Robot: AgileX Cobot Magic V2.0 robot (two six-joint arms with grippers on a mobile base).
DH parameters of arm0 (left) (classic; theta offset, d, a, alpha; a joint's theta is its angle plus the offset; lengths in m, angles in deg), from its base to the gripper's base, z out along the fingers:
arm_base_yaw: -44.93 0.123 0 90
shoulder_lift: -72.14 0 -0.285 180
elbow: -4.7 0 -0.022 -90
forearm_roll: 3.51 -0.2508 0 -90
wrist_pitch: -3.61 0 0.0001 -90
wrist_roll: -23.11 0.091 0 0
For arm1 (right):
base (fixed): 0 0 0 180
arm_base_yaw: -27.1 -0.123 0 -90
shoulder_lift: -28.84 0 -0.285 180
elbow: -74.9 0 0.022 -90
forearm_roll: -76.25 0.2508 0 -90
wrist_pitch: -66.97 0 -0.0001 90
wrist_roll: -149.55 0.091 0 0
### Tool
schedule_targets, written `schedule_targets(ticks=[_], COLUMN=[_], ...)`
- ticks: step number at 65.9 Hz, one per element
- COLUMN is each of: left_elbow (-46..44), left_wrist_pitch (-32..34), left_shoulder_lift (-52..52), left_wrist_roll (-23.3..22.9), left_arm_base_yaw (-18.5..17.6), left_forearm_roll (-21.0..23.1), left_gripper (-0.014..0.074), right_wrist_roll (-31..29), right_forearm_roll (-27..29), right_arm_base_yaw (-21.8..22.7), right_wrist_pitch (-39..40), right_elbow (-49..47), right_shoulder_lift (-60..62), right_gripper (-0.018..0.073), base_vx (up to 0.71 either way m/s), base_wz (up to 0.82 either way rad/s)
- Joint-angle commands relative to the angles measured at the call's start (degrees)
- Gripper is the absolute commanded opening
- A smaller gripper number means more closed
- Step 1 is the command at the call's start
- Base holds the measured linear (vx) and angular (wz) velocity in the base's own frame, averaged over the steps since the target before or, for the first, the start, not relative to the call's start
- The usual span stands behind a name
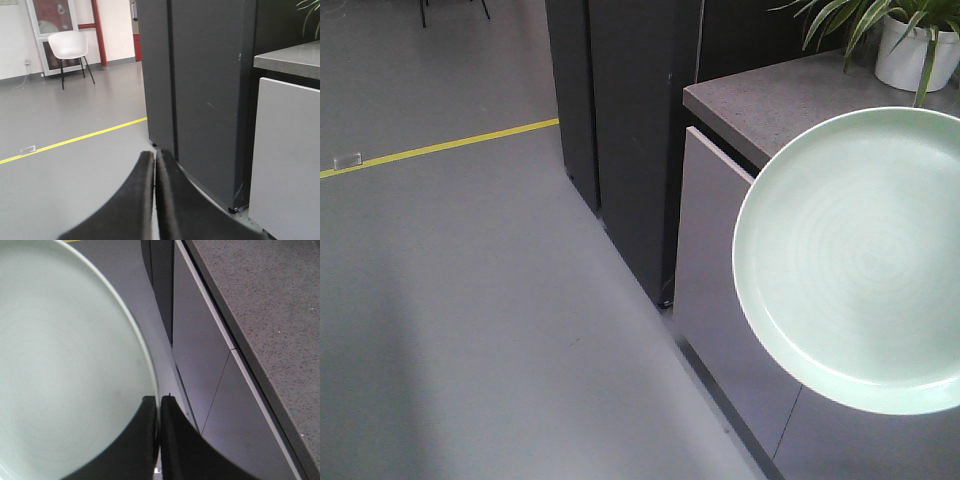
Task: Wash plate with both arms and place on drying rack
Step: 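Drive the base toward the counter with the potted plant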
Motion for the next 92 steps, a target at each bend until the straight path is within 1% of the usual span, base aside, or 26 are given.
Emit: schedule_targets(ticks=[1, 92], left_elbow=[1.44, 1.44], left_wrist_pitch=[4.37, 4.37], left_shoulder_lift=[-0.26, -0.26], left_wrist_roll=[-0.20, -0.20], left_arm_base_yaw=[-0.46, -0.46], left_forearm_roll=[0.46, 0.46], left_gripper=[-0.0006, -0.0006], right_wrist_roll=[0.05, 0.05], right_forearm_roll=[0.71, 0.71], right_arm_base_yaw=[0.35, 0.35], right_wrist_pitch=[3.86, 3.86], right_elbow=[-1.34, -1.34], right_shoulder_lift=[0.21, 0.21], right_gripper=[-0.0004, -0.0004], base_vx=[0.08, 0.07], base_wz=[-0.16, -0.17])
